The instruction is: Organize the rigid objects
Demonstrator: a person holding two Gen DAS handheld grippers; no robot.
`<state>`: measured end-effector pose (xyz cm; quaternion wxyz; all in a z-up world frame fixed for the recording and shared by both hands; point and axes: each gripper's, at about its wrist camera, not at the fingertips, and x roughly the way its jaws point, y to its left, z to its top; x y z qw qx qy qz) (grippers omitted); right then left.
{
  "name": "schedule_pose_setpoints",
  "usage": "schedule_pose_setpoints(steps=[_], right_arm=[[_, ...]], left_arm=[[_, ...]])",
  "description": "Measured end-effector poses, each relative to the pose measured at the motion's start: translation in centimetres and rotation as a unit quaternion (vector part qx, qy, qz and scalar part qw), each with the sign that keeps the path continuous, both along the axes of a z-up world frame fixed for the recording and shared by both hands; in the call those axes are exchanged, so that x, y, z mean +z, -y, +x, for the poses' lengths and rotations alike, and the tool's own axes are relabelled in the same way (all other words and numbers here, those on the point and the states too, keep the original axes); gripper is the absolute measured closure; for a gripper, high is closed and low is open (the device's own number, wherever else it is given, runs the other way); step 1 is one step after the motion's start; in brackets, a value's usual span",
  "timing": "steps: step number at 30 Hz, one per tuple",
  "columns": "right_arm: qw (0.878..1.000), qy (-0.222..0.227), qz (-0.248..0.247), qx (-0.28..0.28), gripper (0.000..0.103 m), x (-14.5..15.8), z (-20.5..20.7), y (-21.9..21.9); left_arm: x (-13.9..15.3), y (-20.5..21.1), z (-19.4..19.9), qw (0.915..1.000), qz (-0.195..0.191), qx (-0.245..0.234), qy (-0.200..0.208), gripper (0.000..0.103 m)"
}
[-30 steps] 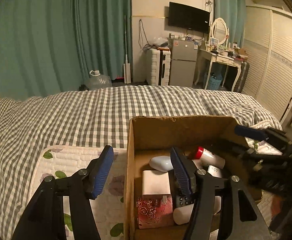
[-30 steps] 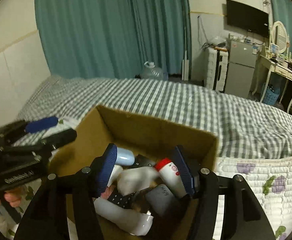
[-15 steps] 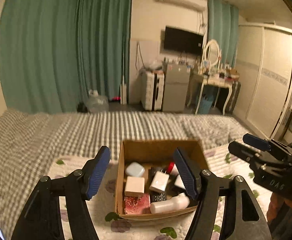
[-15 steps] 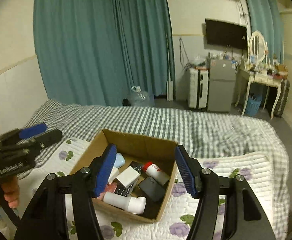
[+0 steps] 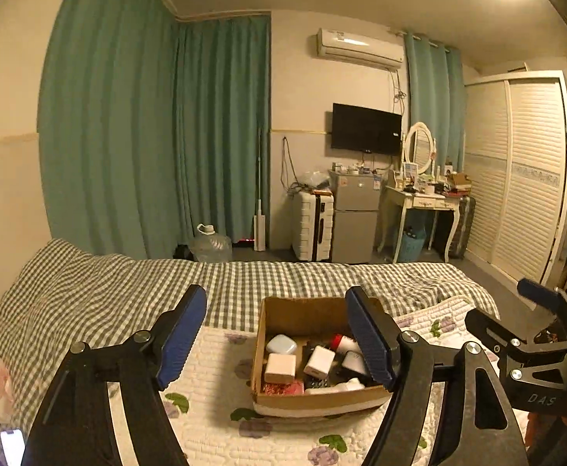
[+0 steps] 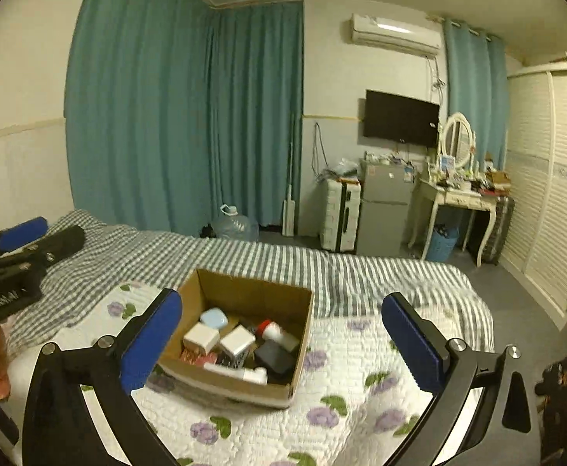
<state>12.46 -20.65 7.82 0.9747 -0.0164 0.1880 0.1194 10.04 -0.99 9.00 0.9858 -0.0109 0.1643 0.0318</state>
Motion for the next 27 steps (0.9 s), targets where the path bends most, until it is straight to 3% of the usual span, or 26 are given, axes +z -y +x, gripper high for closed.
schedule_pose_setpoints(steps=[4, 8, 12, 27], right_arm=[[0.999, 0.004, 0.033, -0.003, 0.000, -3.4, -0.4, 0.3], [1.000, 0.009, 0.024, -0.001, 0.000, -5.4, -0.1, -0.3], [1.000, 0.020, 0.003, 0.000, 0.000, -5.9, 0.3, -1.4], [1.000, -0.006, 0.003, 0.000, 0.000, -7.2, 0.9, -1.7]], left_arm=[[-3.2, -0.7, -0.5, 0.9999, 0.000, 0.011, -0.003, 0.026], [-5.2, -0.5, -0.8, 0.9994, 0.024, 0.022, 0.006, 0.026], [-6.1, -0.8, -0.4, 0.9998, 0.018, 0.010, -0.003, 0.026], [-7.5, -1.4, -0.1, 0.9994, 0.011, 0.016, -0.028, 0.026]])
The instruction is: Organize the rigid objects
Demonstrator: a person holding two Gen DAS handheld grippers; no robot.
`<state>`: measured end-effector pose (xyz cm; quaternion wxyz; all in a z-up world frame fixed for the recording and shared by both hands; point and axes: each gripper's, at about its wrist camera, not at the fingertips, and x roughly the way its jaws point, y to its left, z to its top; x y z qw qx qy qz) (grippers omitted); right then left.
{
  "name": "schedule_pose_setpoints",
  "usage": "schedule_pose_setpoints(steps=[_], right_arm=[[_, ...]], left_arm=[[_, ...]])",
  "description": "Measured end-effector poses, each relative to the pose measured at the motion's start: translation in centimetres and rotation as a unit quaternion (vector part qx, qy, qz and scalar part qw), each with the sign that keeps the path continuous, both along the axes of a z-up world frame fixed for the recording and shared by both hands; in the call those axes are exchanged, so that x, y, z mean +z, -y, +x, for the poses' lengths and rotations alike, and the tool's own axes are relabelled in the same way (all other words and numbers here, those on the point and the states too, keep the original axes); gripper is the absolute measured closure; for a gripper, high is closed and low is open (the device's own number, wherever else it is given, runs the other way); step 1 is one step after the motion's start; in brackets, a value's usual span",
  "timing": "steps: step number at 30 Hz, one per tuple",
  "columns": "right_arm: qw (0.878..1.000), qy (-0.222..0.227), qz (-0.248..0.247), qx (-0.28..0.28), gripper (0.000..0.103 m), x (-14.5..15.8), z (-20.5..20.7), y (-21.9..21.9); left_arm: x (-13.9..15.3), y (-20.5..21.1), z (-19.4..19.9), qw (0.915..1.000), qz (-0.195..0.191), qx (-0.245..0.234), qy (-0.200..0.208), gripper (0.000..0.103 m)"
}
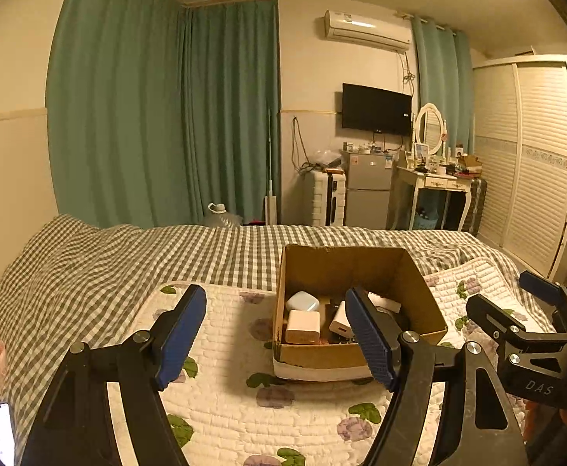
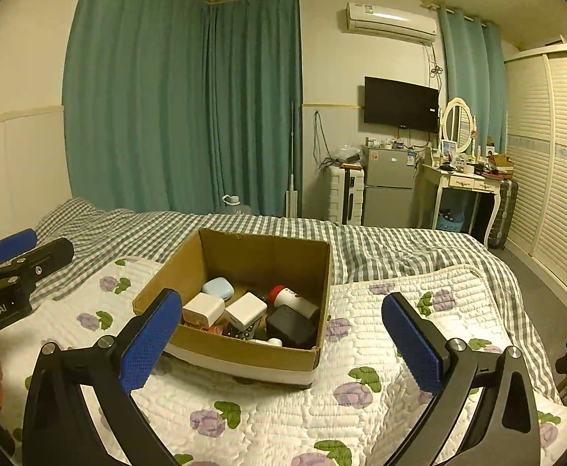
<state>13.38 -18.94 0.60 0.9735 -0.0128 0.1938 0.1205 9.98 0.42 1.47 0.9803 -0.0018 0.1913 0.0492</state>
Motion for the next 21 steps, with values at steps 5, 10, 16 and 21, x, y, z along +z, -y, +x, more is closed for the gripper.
schedule_pose_setpoints(steps=[5, 10, 16, 21], right_arm=[[1.000, -0.002, 0.004, -0.004, 0.000, -0.08, 0.06, 0.16], [1.000, -0.012, 0.008, -0.006, 0.000, -0.35, 0.29, 0.35], [1.000, -0.014, 0.008, -0.009, 0.000, -0.42, 0.33, 0.31], [1.000, -0.017, 0.007, -0.010, 0.000, -0.60, 0.45, 0.24]], left_arm=[[-0.21, 0.26, 0.08, 1.0000, 0.004, -0.004, -0.006, 0.026], [-0.44, 0.40, 0.32, 0.9999, 0.007, -0.006, -0.011, 0.026], [-0.54, 0.40, 0.35, 0.9999, 0.010, -0.006, -0.012, 0.026], [-0.61, 0.20, 0.56, 0.9998, 0.008, -0.002, -0.015, 0.026]])
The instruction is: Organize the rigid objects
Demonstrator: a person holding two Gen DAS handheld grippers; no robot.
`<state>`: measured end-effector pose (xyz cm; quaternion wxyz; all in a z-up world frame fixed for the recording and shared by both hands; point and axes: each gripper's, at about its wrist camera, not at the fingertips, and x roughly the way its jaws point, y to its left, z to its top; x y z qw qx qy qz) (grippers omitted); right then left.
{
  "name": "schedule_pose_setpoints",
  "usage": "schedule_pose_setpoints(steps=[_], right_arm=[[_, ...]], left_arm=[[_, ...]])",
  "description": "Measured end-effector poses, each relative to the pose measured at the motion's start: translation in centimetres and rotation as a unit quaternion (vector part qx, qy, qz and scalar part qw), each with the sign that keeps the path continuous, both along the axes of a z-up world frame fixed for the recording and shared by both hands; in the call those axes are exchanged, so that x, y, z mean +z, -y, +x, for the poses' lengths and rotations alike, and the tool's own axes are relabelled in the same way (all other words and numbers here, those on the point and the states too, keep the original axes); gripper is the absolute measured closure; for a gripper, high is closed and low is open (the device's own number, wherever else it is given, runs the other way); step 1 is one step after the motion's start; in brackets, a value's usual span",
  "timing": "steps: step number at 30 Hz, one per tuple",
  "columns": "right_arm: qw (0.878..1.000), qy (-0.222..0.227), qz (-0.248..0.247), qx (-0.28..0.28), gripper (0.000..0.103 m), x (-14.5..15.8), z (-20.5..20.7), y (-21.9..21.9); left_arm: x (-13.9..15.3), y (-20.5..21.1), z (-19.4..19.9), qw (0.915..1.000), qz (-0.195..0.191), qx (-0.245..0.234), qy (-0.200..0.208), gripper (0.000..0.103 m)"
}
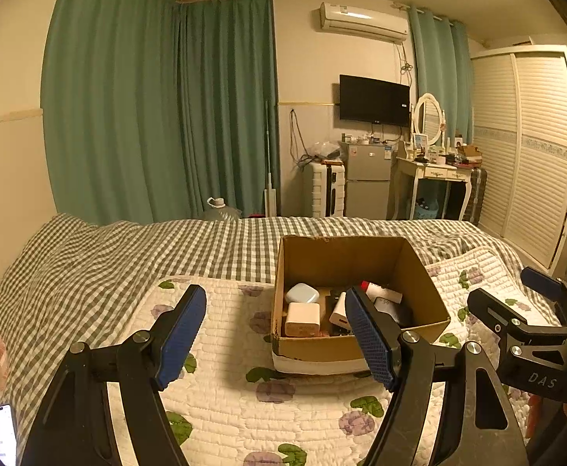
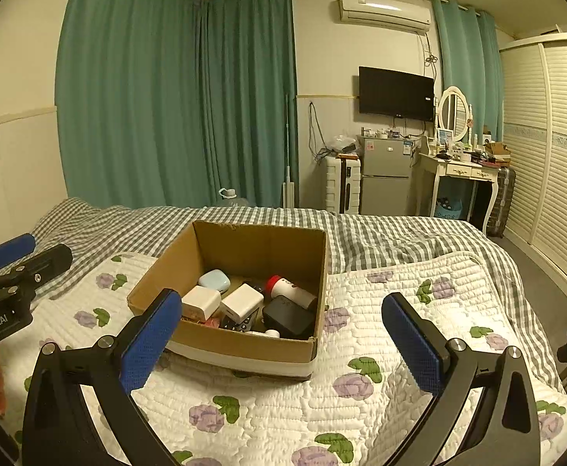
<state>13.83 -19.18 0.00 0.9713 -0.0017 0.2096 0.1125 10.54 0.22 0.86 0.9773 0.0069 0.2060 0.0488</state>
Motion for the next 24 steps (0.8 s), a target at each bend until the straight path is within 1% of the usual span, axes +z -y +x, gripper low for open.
schedule_pose_setpoints(steps=[6, 24], right_arm=[[1.000, -0.003, -0.002, 0.000, 0.000, -0.18, 0.03, -0.04], [1.000, -0.005, -0.001, -0.002, 0.000, -0.36, 0.09, 0.00]], left_arm=[[-0.20, -0.25, 0.12, 1.0000, -0.005, 0.000, -0.005, 0.026], [-0.36, 0.06, 0.10, 1.0000, -0.001, -0.004, -0.003, 0.026]])
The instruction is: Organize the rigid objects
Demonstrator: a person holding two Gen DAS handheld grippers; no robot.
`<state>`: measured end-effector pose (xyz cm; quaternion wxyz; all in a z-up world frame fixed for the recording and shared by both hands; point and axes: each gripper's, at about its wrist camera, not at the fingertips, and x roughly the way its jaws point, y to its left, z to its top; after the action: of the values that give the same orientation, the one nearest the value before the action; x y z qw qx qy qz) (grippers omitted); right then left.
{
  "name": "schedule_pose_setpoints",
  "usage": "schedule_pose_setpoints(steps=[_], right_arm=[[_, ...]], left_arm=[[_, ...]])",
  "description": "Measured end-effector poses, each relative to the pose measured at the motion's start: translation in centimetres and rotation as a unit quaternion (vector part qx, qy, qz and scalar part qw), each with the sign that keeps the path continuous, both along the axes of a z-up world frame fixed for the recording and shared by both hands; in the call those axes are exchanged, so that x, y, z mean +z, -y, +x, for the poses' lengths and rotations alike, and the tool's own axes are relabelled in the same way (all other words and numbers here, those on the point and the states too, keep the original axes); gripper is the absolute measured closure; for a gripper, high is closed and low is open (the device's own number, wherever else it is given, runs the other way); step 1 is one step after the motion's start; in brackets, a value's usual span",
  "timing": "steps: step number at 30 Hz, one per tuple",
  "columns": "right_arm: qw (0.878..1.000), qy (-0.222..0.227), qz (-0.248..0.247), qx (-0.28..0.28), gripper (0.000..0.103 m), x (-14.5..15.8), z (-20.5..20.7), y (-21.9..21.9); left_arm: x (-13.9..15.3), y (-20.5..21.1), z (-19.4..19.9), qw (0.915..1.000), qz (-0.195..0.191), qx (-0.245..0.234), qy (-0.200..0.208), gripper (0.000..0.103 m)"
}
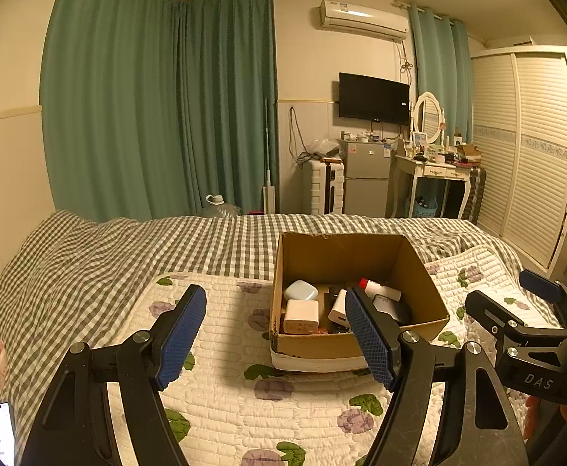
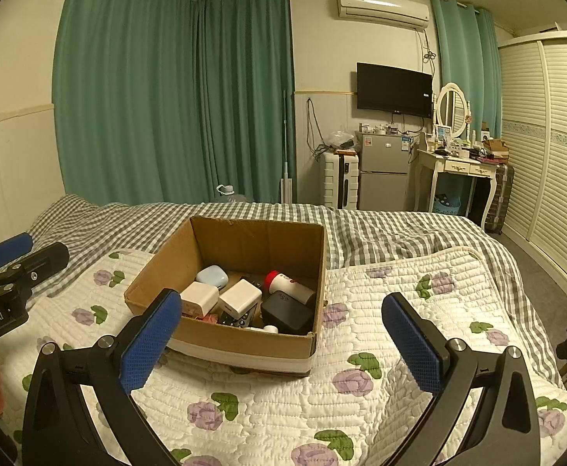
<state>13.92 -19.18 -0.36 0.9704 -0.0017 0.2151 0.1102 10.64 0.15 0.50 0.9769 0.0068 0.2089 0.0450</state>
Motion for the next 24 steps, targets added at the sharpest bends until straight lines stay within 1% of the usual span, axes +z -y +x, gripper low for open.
schedule_pose_setpoints(steps=[24], right_arm=[[1.000, -0.007, -0.001, -0.001, 0.000, -0.44, -0.15, -0.16]], left_arm=[[-0.16, 0.06, 0.01, 1.0000, 0.001, -0.002, -0.002, 0.026]])
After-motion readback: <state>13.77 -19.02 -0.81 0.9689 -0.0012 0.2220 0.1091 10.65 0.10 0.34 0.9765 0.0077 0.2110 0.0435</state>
